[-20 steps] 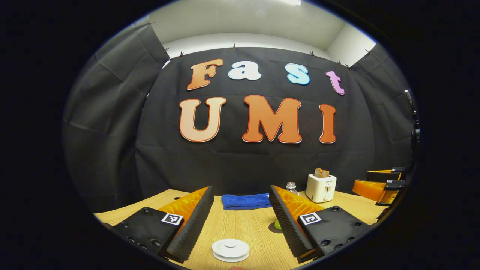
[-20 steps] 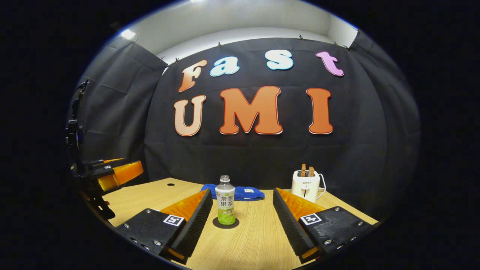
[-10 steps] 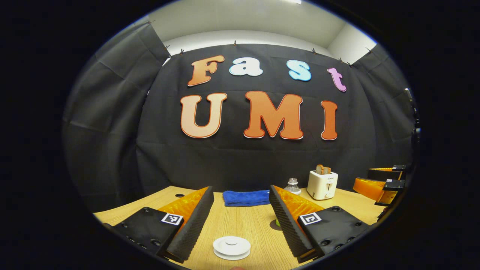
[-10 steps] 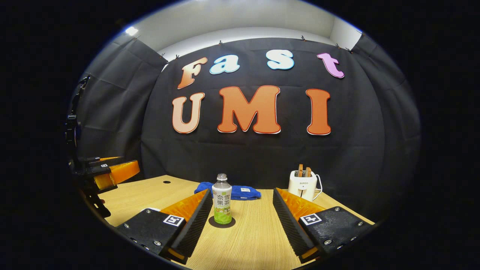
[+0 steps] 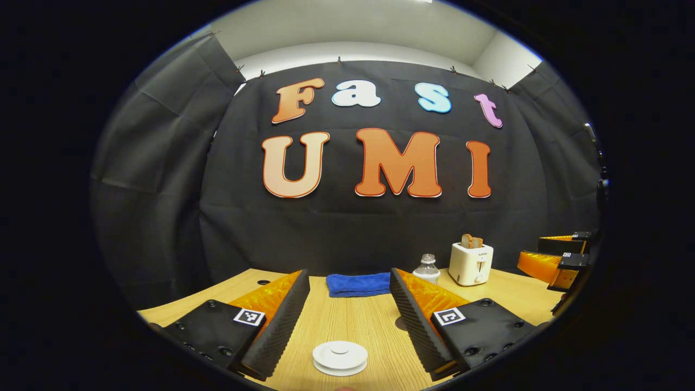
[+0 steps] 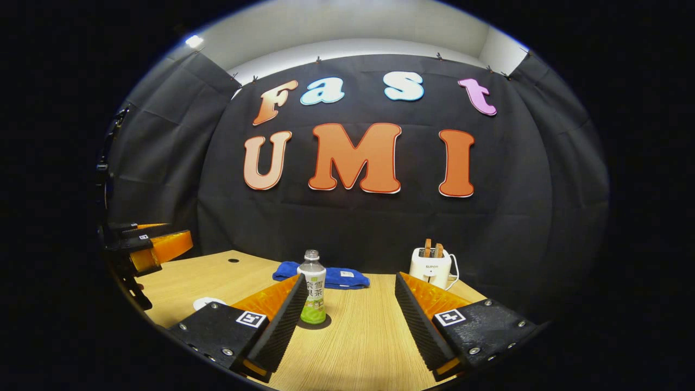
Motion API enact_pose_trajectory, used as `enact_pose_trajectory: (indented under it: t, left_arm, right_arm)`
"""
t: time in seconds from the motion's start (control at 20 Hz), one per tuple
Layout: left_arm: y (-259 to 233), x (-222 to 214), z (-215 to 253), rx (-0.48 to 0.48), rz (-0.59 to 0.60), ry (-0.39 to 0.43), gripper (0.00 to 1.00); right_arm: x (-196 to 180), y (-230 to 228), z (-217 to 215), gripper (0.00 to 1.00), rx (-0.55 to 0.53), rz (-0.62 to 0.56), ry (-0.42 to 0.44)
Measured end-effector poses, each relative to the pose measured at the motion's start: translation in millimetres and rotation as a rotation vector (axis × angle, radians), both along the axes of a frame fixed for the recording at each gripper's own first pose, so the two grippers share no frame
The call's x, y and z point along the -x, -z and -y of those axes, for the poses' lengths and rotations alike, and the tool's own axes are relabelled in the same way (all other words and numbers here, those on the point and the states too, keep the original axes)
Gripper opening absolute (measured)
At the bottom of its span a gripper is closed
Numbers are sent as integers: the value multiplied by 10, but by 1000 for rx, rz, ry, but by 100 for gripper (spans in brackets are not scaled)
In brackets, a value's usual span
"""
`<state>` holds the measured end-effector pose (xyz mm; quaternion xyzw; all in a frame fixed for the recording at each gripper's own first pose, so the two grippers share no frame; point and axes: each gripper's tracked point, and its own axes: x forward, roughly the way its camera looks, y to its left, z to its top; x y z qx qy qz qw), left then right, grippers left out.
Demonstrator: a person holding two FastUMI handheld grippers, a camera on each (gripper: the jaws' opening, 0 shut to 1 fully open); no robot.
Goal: Open the teacup lid with one hand, grasp the water bottle and pour water into the teacup with the other hand; after pouring, place the water bottle on the coaster and then close the teacup lid.
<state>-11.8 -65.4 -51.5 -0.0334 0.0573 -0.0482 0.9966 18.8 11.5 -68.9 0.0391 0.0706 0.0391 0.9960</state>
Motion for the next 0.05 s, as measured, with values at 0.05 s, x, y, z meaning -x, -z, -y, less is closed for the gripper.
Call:
enact_pose_trajectory:
  t: [0.05]
  left_arm:
    - [-4, -5, -4, -1, 0, 0, 97]
  right_arm:
    - [-2, 6, 6, 97, -9, -4, -1]
